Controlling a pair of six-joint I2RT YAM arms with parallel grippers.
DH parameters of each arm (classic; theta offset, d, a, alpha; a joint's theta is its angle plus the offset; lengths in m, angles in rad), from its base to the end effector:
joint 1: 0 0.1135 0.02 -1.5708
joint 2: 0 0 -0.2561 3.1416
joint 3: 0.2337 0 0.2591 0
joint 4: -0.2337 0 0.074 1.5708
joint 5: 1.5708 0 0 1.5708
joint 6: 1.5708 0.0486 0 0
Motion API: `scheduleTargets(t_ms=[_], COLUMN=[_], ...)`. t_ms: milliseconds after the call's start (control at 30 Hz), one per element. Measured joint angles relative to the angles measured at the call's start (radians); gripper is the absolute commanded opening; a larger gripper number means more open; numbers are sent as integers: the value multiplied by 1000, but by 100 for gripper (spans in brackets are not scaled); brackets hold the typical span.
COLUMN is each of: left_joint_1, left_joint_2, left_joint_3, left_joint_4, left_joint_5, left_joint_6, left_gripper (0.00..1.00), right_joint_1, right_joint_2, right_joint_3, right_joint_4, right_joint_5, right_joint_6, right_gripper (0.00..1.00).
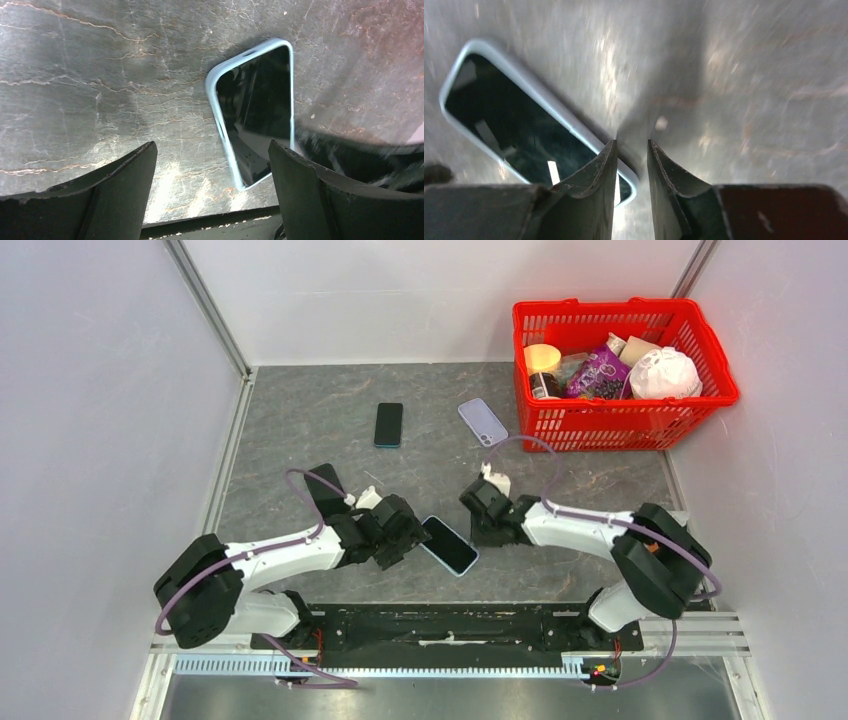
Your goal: Put the phone into the phone case
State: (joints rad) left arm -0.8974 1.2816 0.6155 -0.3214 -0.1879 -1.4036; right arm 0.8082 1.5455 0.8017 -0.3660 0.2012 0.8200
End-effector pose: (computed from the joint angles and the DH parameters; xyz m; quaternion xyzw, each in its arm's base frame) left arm 0.1626 -0.1892 0.1488 -0.2649 0.9164 -0.2247 0.1988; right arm 0.2099 0.2057 0.1341 0.0287 0.9685 0.0982 0.2271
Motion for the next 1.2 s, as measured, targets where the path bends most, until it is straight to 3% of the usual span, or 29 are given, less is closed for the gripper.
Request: scheduleTargets(t_ms=[133, 267, 467, 800, 1200], left_joint_1=[-26, -37, -50, -175, -266], left_joint_2=[36, 111, 237, 326, 451], left_joint_3=[48, 105, 207, 372, 473], left_joint_4=[-55, -71, -82, -150, -325], left_joint_5=[-44, -50, -39, -83, -227], left_joint_6=[-26, -20, 93, 251, 256], left_gripper=[90, 90, 91, 92, 93], right_joint_1=[126, 167, 156, 32, 23], right_joint_2=[-86, -133, -201, -550, -646], right_joint_3=[-76, -111, -114, -114, -75], right_joint_4=[-32, -57, -153, -337, -473], right_joint_5=[-10, -13, 47, 186, 275], right_joint_6=[57, 101, 128, 134, 116], right_gripper=[36, 42, 66, 95, 97])
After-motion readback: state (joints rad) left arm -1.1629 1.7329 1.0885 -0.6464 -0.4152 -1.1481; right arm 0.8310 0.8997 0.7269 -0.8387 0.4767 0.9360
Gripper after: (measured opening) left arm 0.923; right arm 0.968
